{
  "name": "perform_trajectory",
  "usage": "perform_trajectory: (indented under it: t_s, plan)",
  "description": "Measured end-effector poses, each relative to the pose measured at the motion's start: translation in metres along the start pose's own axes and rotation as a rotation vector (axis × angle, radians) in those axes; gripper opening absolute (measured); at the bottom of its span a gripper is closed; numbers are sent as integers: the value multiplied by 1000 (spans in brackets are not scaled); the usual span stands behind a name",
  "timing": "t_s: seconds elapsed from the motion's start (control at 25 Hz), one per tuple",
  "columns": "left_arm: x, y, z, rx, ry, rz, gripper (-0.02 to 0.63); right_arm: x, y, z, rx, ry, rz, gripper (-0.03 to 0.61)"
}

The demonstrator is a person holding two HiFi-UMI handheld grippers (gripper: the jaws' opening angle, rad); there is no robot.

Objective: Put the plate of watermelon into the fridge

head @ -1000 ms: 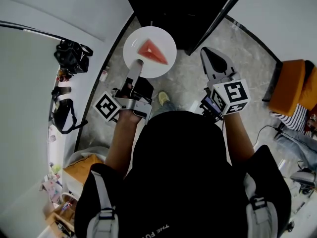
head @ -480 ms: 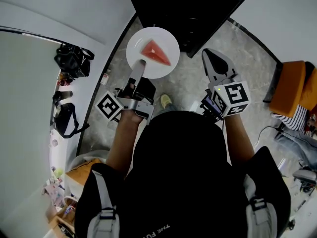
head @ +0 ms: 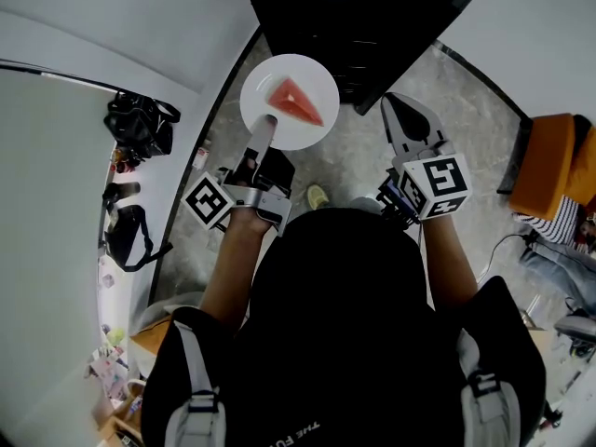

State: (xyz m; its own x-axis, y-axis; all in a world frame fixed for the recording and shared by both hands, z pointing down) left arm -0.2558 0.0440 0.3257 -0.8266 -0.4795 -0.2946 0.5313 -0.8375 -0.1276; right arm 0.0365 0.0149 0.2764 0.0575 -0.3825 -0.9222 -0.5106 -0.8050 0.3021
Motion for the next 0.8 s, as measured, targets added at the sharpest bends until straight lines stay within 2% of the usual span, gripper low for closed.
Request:
perform_trajectory:
  t_s: [0.8]
  plan:
    - [0,1,3,-3,-5,6,28,3,-3,-4,-15,-23,2,8]
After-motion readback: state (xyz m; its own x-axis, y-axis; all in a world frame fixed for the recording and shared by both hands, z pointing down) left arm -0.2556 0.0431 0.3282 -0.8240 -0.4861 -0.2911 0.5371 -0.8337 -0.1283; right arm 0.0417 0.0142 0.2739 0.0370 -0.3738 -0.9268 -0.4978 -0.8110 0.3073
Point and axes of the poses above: the fingertips, and each gripper's own axes: y forward along the fingers, z to its left, x out of its top, the point moved 10 cm from there along -y, backward along the fingers, and after that the axes turned 12 degrees about y, right-handed, at the moved point
